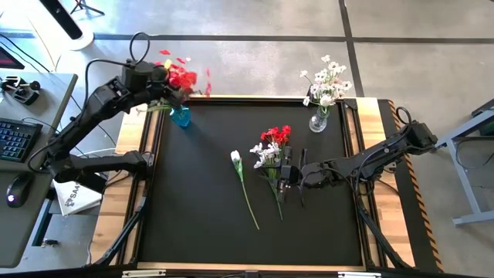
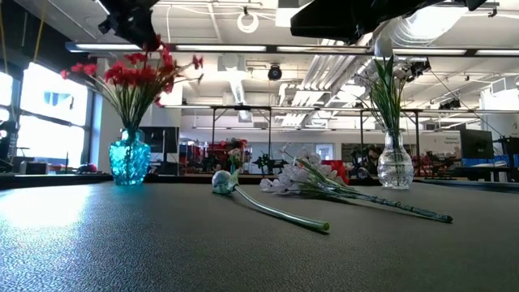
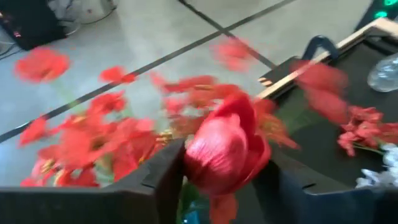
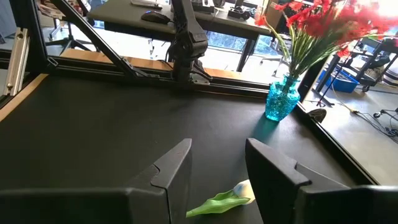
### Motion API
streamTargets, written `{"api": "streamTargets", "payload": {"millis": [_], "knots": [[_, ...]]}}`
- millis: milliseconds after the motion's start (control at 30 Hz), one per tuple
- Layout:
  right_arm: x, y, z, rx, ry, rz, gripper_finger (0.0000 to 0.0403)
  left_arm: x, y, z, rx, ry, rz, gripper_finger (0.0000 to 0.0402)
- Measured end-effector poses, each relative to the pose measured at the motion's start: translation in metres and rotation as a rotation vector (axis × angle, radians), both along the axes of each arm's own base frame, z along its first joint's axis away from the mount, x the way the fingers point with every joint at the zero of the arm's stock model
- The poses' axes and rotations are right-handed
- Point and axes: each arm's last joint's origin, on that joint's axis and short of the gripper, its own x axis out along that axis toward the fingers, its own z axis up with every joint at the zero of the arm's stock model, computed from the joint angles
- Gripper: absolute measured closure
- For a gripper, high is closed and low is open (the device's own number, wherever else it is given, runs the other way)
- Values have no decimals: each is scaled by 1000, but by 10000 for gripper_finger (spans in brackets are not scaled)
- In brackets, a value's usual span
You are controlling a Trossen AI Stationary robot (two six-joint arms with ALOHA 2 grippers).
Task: Sort flowers into vase by color
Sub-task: Put the orange tulip into the blue vase, then put the white orchid into the transparent vase
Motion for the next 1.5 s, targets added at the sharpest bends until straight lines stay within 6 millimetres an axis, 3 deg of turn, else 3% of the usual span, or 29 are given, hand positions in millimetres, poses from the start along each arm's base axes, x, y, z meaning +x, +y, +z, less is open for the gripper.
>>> {"api": "streamTargets", "payload": {"millis": [167, 600, 833, 1000, 1167, 1300, 1500], "knots": [[0, 0, -1, -1, 6, 0, 259, -5, -5, 13, 4, -22, 0, 211], [-10, -9, -26, 219, 224, -136, 256, -22, -38, 35, 66, -100, -86, 208], [-36, -34, -25, 409, 398, -276, 206, -14, -67, 36, -29, -234, -320, 215], [-66, -45, -21, 572, 564, -363, 171, 12, -84, 16, -96, -256, -476, 220], [-82, -35, -24, 662, 683, -395, 167, 46, -104, -15, -112, -256, -600, 220], [-74, -18, -31, 650, 660, -363, 167, 71, -120, -46, -107, -222, -651, 220], [-37, 5, -55, 649, 521, -311, 167, 95, -142, -95, -136, -153, -638, 220]]}}
